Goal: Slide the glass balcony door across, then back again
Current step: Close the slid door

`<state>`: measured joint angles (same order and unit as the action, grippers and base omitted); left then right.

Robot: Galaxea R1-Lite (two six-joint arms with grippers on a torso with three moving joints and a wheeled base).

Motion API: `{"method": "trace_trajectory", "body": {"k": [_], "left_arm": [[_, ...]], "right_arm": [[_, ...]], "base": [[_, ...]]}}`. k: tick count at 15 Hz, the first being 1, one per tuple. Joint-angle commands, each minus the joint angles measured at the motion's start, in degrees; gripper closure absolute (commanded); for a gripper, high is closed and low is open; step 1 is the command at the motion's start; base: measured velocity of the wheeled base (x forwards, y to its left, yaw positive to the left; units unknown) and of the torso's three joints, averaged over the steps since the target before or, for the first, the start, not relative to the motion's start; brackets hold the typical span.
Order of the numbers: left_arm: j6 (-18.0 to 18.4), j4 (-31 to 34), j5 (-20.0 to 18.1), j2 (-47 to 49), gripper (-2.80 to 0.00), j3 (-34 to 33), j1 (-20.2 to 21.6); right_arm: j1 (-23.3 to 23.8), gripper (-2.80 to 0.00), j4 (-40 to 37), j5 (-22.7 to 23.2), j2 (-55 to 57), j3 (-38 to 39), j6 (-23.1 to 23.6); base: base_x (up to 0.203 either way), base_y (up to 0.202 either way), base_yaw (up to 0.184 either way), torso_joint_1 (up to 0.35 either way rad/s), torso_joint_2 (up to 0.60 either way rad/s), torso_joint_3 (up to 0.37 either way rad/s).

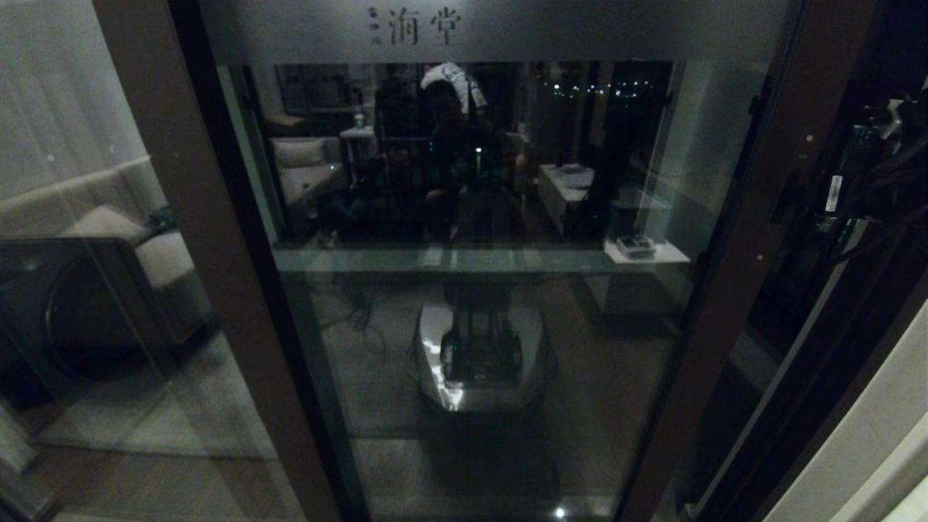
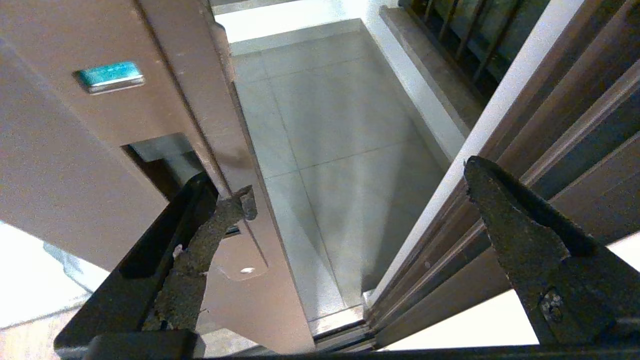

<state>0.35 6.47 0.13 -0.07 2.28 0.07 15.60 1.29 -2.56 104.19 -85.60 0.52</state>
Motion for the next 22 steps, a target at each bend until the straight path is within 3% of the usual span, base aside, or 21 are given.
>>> {"method": "trace_trajectory", "body": {"k": [1, 22], "left_arm": [[0.0, 0.1, 0.0, 0.0, 0.00, 0.0, 0.0], [0.0, 0.0, 0.0, 0.0, 0.00, 0.0, 0.0]], "right_arm": [[0.6, -2.80, 0.1, -0.2, 0.6, -0.2, 0.1], [5.8, -2.80, 0.5, 0.1, 2.1, -0.4, 1.6]], "base": [[0.000, 0.000, 0.000, 0.000, 0.00, 0.000], [0.000, 0.000, 0.000, 0.000, 0.00, 0.000]]}}
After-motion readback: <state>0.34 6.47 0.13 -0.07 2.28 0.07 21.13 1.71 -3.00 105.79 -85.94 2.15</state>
